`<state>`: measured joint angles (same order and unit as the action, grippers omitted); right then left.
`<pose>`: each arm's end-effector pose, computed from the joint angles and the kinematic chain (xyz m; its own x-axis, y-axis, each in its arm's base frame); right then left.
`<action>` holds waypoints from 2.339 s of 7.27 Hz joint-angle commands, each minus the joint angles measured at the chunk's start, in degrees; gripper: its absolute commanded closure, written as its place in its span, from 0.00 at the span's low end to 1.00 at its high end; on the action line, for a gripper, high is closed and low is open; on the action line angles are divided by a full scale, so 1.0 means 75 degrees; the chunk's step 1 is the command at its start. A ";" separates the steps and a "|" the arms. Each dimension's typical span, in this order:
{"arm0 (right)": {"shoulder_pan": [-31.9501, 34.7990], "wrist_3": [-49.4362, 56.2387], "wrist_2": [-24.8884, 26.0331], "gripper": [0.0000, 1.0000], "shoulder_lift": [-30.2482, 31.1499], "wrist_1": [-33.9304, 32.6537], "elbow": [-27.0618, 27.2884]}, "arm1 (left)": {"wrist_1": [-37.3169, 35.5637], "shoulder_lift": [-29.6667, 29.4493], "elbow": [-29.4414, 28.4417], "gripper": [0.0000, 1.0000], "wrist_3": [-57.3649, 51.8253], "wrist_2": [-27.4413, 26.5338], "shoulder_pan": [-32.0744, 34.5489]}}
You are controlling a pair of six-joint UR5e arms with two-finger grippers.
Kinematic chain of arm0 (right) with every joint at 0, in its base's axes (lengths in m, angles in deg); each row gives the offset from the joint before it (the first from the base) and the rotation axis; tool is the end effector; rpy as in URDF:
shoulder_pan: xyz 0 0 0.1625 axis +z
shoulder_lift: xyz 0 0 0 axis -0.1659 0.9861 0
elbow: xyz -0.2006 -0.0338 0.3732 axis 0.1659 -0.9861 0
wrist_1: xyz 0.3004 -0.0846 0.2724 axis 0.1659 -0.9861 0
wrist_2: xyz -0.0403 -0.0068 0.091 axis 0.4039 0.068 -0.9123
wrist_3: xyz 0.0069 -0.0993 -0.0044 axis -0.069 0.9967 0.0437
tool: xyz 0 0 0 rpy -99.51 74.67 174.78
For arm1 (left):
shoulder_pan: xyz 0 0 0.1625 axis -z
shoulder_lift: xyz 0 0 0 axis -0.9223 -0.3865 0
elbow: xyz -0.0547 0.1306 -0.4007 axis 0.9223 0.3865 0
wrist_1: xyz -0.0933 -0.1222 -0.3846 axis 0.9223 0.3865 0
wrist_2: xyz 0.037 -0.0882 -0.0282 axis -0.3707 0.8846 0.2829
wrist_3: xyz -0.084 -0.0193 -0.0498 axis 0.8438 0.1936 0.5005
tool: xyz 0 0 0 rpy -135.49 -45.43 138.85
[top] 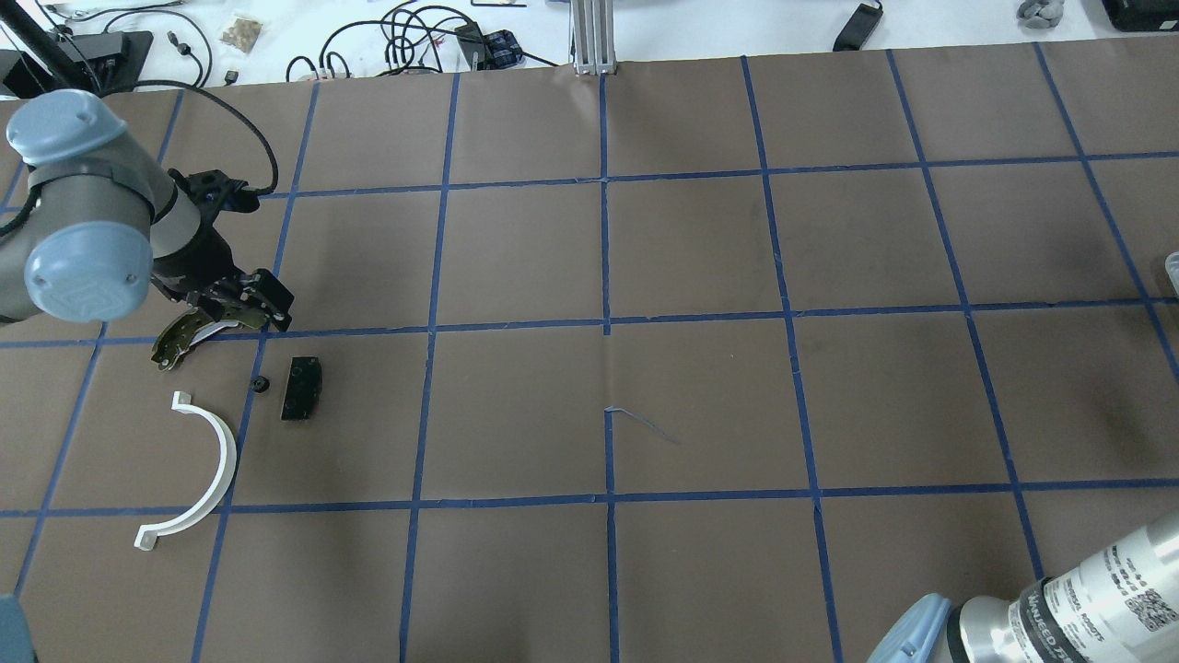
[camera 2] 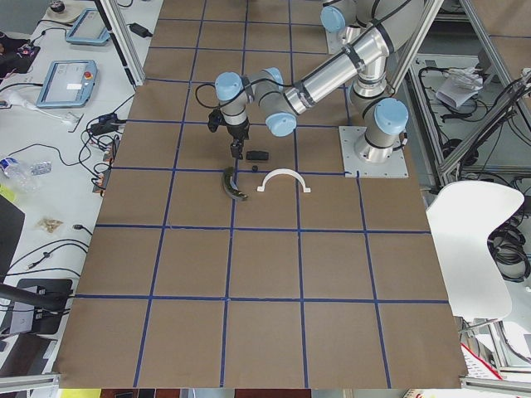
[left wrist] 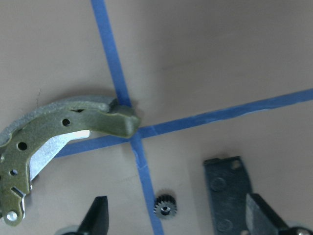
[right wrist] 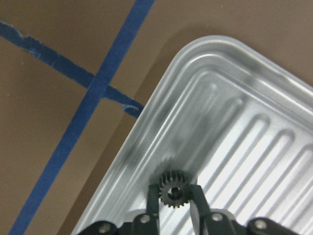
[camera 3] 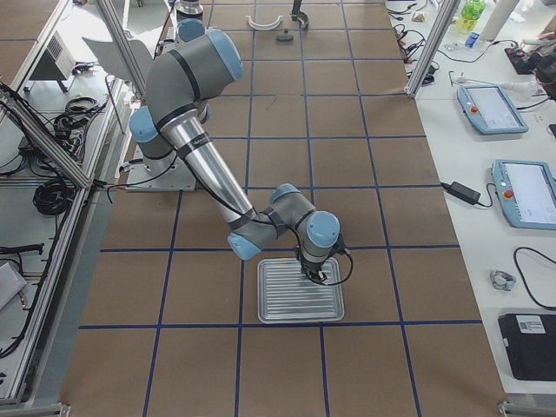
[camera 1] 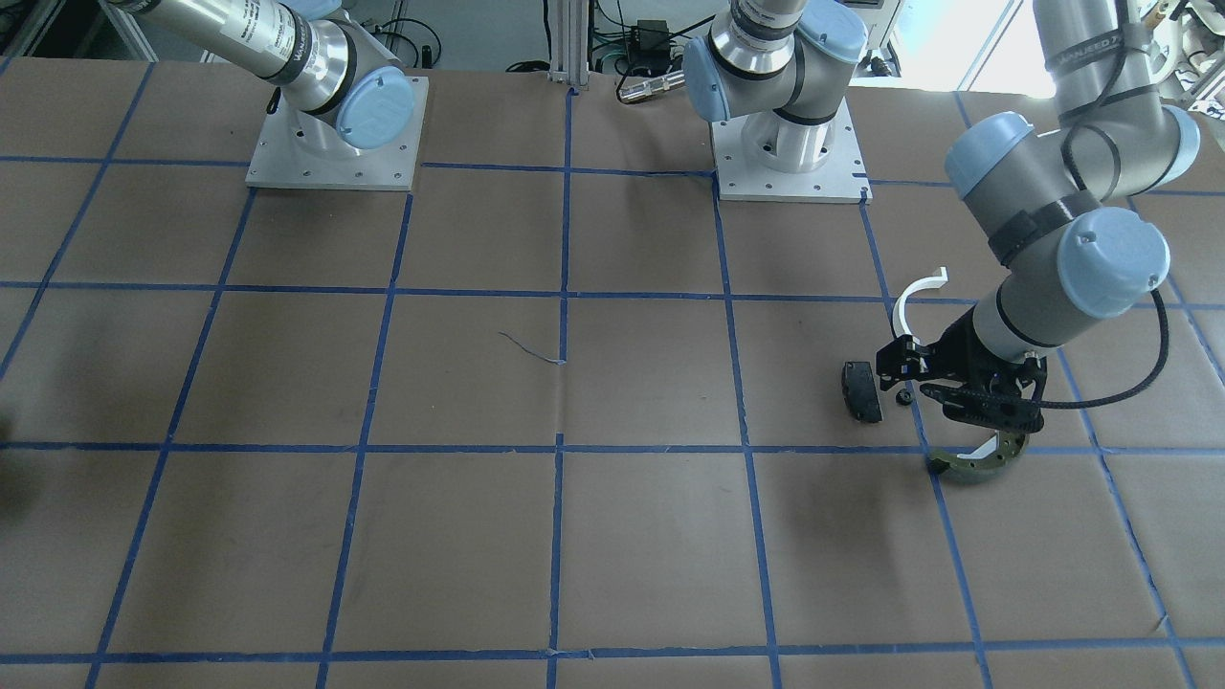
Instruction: Place bearing gear from tray to pile
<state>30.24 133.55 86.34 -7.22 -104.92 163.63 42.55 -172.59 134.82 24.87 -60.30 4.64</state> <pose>-0.4324 -0.5281 0.1834 -0.8431 -0.5378 0.0036 -0.5372 0.8424 0.0428 0.0405 -0.5431 0.2954 -0.9821 0.1864 0.0271 0.1883 0.9757 0.1122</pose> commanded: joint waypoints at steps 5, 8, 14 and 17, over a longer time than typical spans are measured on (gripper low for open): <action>0.1592 -0.1087 0.0200 1.00 0.1620 0.1018 0.0503 | 0.3030 0.1968 -0.1596 0.00 0.2131 0.0022 0.1836; 0.4692 -0.5800 0.0141 1.00 0.2524 0.0973 0.1383 | 0.2949 0.2216 -0.1398 0.00 0.3376 0.0022 0.2635; 0.9583 -1.3331 -0.0442 1.00 0.2305 0.0845 0.1924 | 0.2878 0.2334 -0.1268 0.00 0.3353 0.0011 0.2624; 1.0220 -1.4764 -0.0492 1.00 0.1404 -0.0474 0.1924 | 0.2761 0.2322 -0.1268 0.00 0.3283 0.0010 0.2612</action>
<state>104.86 27.94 82.79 5.99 -103.83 178.04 63.71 -155.14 125.31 49.68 -60.21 24.27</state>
